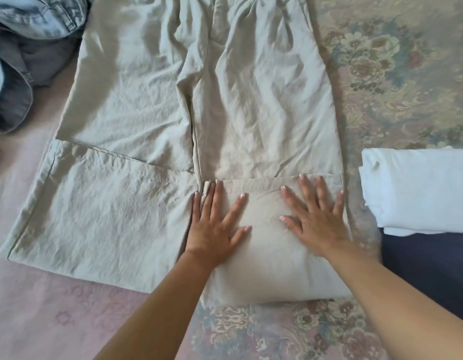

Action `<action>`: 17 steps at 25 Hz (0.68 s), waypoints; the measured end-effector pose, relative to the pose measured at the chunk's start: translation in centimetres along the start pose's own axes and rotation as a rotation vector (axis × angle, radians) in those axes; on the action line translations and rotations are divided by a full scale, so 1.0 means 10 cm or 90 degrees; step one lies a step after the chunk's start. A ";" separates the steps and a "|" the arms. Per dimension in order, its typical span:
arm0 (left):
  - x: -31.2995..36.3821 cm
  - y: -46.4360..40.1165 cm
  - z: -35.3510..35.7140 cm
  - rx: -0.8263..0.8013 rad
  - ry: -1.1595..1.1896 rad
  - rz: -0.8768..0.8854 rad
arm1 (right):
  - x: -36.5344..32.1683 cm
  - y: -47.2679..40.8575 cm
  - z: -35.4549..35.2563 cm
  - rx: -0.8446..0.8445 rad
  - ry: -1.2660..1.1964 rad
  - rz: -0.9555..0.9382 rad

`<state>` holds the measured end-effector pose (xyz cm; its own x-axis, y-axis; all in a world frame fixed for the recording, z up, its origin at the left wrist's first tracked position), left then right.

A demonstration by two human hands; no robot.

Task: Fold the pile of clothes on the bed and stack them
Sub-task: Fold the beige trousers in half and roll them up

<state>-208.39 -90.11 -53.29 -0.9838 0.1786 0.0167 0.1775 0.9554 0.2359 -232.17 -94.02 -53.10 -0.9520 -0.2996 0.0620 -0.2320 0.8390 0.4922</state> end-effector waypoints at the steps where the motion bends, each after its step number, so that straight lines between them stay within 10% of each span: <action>1: 0.01 -0.04 -0.04 -0.042 -0.003 0.004 | 0.01 -0.02 -0.04 -0.018 0.003 0.007; 5: -0.08 0.06 -0.28 -0.006 0.023 0.074 | -0.16 0.11 -0.32 -0.074 0.013 0.021; 9: -0.69 0.57 -0.42 0.076 0.069 0.012 | -0.83 0.46 -0.30 0.118 -0.065 -0.098; 17: -2.40 1.52 -0.52 0.159 0.427 -0.944 | -2.16 1.13 0.06 0.112 -0.169 -0.119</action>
<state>-182.17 -81.06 -45.06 -0.1126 -0.9337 0.3400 -0.9369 0.2137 0.2767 -214.35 -77.74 -49.41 -0.9029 -0.3468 -0.2540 -0.4163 0.8526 0.3158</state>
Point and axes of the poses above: each hand's wrist, its own y-axis away from the middle knuckle, its own z-axis out of the palm, x = y × z, the point moved 2 cm from there along -y, towards the middle knuckle, and after that the axes turned 5 degrees about x, right-handed, at the moved point
